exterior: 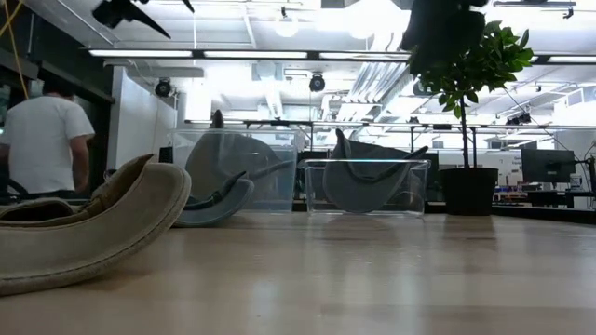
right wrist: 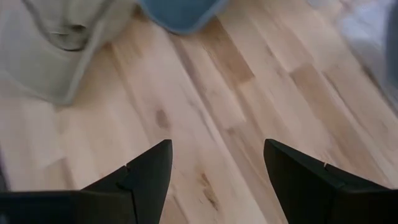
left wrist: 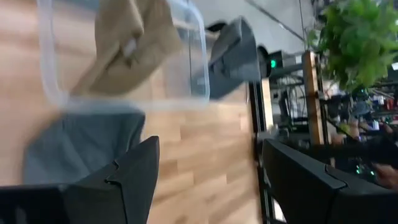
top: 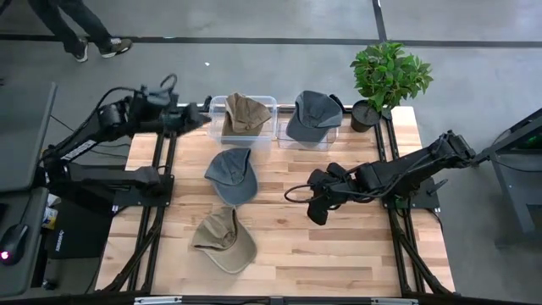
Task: Pick & Place hat
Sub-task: Put the brown cap into the white bin
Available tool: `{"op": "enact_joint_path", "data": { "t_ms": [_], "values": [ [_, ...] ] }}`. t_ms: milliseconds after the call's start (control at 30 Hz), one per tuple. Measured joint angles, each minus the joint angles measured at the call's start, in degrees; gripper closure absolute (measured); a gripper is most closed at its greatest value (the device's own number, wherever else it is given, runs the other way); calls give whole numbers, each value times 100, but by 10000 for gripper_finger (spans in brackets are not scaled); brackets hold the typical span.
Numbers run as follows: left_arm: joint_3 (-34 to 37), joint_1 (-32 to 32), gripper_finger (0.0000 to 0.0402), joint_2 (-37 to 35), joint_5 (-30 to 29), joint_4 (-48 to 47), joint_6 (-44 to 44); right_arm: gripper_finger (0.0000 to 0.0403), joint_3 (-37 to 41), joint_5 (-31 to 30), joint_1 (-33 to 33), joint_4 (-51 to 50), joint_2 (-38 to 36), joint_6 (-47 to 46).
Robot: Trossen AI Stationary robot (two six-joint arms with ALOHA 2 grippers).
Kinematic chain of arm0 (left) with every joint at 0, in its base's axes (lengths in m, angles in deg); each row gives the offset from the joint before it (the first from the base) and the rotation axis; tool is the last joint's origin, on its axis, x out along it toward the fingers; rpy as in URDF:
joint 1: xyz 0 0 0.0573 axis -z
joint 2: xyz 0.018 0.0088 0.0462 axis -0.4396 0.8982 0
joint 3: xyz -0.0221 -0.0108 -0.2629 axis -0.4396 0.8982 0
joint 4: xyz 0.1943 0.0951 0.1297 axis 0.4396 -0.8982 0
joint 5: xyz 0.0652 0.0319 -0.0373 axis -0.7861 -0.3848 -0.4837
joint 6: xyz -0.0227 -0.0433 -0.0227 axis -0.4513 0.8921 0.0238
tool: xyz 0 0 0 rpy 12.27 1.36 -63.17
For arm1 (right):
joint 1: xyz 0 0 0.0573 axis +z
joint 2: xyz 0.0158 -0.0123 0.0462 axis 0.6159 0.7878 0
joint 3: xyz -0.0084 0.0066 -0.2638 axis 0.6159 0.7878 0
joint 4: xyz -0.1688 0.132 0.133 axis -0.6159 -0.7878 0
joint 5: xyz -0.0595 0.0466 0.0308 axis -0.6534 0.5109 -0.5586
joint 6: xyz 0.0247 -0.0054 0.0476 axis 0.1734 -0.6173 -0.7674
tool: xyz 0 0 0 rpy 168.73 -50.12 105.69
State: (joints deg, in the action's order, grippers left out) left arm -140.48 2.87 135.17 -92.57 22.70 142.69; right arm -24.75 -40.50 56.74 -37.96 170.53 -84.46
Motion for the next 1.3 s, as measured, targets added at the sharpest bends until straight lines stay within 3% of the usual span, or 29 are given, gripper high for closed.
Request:
{"op": "enact_joint_path", "data": {
  "t_ms": [333,667,833,1067,1300],
  "values": [
    [1689,3400,138,-353,-2070,1070,2226,155,0,65,2,1024,0,356],
    [2762,5520,138,-295,-3184,1858,3354,155,0,225,-214,1064,160,-852],
    [3286,6321,138,-296,-3335,1941,4065,155,0,644,-252,1589,539,-990],
    [4201,7429,138,-264,-3475,2908,5073,155,0,1336,-280,3122,1381,-1100],
    [4361,8227,138,40,-3669,2894,5986,155,0,1483,-301,4328,2113,-1470]
  ]
}}
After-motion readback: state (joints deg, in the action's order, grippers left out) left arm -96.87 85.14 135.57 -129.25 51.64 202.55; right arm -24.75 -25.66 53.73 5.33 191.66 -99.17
